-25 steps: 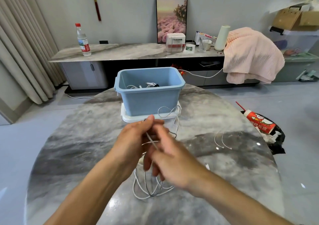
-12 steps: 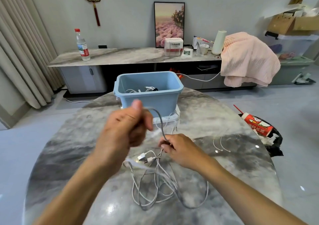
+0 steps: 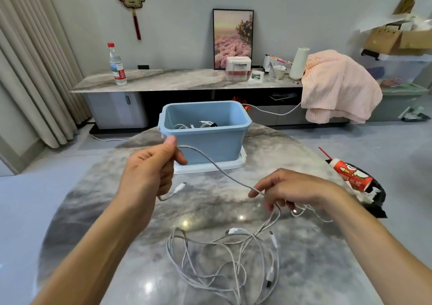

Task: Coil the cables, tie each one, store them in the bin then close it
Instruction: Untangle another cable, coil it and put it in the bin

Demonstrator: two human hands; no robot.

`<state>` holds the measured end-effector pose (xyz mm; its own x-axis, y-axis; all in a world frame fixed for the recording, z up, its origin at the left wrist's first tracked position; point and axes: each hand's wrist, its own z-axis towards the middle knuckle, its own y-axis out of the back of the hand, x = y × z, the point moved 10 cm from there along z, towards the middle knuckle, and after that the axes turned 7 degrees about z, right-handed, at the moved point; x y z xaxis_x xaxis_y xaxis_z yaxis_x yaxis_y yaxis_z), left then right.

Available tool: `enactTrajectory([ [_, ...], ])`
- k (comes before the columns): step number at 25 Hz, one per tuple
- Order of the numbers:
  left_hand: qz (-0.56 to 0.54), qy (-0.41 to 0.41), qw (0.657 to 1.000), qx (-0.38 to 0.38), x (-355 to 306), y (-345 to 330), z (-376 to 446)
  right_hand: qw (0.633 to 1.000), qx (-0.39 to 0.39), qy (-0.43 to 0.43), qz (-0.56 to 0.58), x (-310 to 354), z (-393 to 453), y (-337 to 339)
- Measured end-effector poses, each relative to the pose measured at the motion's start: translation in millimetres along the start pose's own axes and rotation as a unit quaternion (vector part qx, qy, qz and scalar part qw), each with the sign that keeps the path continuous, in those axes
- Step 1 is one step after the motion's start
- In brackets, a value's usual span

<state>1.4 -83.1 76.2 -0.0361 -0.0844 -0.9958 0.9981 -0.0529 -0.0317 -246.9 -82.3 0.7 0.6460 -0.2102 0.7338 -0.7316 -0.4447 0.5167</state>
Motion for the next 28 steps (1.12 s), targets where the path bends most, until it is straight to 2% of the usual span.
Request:
enactTrajectory([
  [3,0.013,0.029,0.999,0.02,10.6,-8.6,-5.4,0.982,-0.042,0.15,0.11,42.0,-6.4,-1.8],
  [7,0.025,0.045,0.995,0.088,16.2,-37.9,-12.5,0.928,-0.03,0.295,0.224,95.4,-10.9,-43.3],
  [10,0.013,0.075,0.992,0.102,19.9,-30.0,-11.1,0.866,-0.038,0.299,0.398,92.3,-16.5,-4.2],
  [12,0.016,0.098,0.982,0.158,24.9,-32.4,-13.5,0.826,-0.043,0.292,0.48,84.2,-25.2,30.1],
  [14,-0.003,0.114,0.968,0.223,28.4,-44.9,-19.9,0.814,-0.055,0.28,0.506,75.2,-26.7,45.1],
  [16,-0.113,0.108,0.95,0.272,19.3,-60.9,-24.5,0.814,-0.07,0.257,0.516,62.8,-14.1,41.7],
  [18,-0.283,0.082,0.92,0.26,0.4,-64.1,-21.2,0.852,-0.112,0.239,0.453,54.6,0.6,25.6],
  [19,-0.347,0.074,0.91,0.214,-1.6,-56.3,-14.9,0.886,-0.142,0.252,0.363,58.1,3.6,13.5],
  [20,-0.379,0.066,0.911,0.15,1.8,-43.6,-7.5,0.916,-0.173,0.273,0.238,65.5,3.7,-3.4],
  [22,-0.351,0.037,0.935,0.028,13.2,-14.6,4.3,0.927,-0.206,0.314,0.005,86.0,-1.9,-50.3],
  [24,-0.266,-0.008,0.964,-0.031,17.1,3.2,10.2,0.928,-0.191,0.307,-0.094,105.0,-13.7,-88.5],
  [26,-0.074,-0.08,0.992,-0.057,12.4,8.5,9.3,0.932,-0.176,0.284,-0.14,119.9,-23.1,-106.2],
  [27,0.078,-0.133,0.987,-0.054,6.3,2.1,5.7,0.93,-0.176,0.281,-0.158,125.8,-29.7,-104.3],
  [28,0.221,-0.188,0.956,-0.035,0.4,-10.5,1.0,0.923,-0.183,0.289,-0.174,130.8,-36.9,-95.4],
])
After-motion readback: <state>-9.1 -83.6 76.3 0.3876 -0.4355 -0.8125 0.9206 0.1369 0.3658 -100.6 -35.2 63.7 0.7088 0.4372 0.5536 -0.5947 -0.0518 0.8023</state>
